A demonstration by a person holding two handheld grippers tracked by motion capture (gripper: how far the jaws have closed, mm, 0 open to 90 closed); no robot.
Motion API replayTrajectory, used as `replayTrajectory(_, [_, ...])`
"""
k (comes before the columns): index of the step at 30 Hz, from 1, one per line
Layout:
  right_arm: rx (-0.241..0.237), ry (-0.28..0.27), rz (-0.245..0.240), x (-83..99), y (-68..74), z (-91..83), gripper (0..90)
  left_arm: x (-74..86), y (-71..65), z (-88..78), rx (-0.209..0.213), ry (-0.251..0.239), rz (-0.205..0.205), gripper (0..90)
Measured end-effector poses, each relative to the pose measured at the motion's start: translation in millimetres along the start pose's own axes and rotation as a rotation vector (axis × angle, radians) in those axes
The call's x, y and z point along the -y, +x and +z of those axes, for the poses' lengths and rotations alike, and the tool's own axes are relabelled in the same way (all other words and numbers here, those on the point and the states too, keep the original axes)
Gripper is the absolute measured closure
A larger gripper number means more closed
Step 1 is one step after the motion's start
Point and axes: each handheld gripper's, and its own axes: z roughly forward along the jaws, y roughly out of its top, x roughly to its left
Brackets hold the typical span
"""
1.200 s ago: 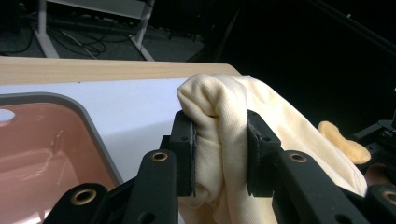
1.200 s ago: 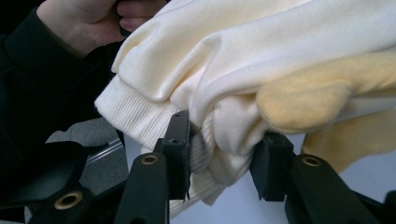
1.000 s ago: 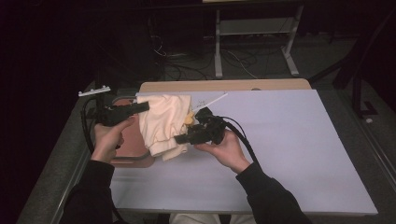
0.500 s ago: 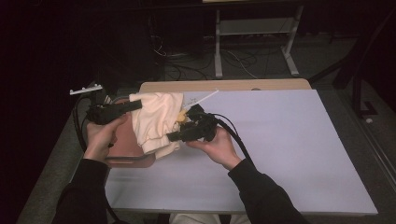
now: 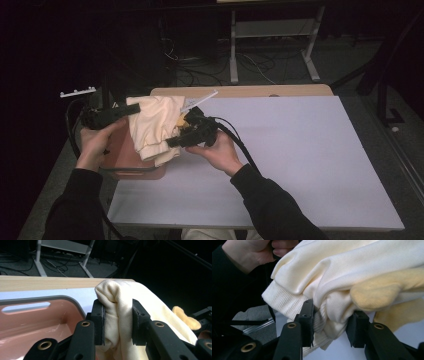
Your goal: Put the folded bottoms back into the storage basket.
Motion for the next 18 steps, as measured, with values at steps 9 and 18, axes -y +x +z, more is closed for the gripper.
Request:
replayTrajectory(9, [0.016,-0.008,-0.004,-5.7,-0.6,21.3,61.1,-3.4,15.4,-4.8,-0.026,0.023,0.005,68.7])
replayTrajectory(18, [0.038,-0.003,0.000,-3.8,-3.3,37.3,60.9,-0.6,28.2,-1.1,-0.036,0.031,-0.022,68.7])
